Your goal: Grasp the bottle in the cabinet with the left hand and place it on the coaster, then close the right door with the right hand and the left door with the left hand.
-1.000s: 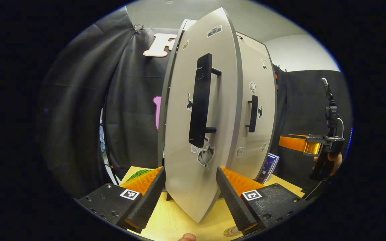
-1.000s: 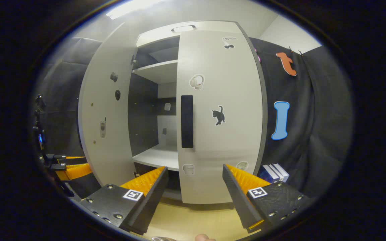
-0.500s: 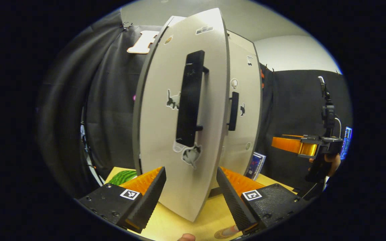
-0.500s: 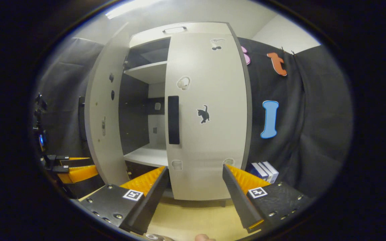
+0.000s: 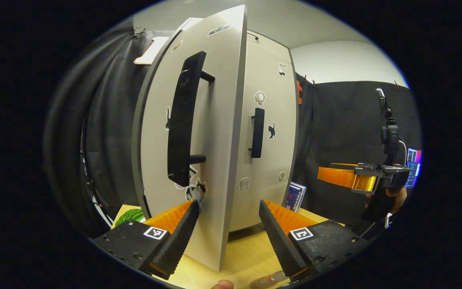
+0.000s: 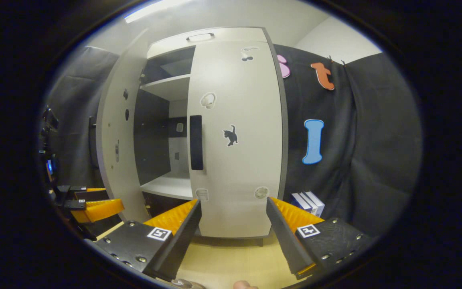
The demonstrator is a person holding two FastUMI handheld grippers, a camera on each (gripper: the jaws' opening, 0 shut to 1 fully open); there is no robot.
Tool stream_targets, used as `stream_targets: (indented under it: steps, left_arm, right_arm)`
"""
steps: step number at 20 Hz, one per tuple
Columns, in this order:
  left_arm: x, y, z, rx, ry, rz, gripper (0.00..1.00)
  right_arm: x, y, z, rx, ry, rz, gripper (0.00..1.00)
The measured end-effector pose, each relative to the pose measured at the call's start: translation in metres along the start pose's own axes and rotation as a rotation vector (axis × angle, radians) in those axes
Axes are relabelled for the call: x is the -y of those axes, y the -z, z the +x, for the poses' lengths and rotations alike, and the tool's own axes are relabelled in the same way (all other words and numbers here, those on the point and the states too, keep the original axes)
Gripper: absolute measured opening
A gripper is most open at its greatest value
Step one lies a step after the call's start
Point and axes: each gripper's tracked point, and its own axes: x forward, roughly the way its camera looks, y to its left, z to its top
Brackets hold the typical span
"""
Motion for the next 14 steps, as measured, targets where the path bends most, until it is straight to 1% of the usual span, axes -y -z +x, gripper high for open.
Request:
stream_targets:
  steps: [5,6,7,14]
  left_arm:
    - [0.006,-0.001,0.007,-0.001,0.022,-0.019,0.95]
    - [0.01,0.001,0.011,-0.004,0.027,-0.019,0.91]
    - [0.013,0.002,0.013,-0.009,0.035,-0.02,0.96]
    - [0.03,0.003,0.02,-0.012,0.08,-0.016,0.95]
  right_arm:
    - [0.006,0.002,0.003,-0.007,0.011,-0.002,0.98]
    - [0.007,0.001,0.003,-0.008,0.012,-0.002,0.93]
    - [0.007,0.001,0.004,-0.008,0.013,-0.002,0.98]
    - [0.013,-0.002,0.009,-0.006,0.018,-0.001,0.98]
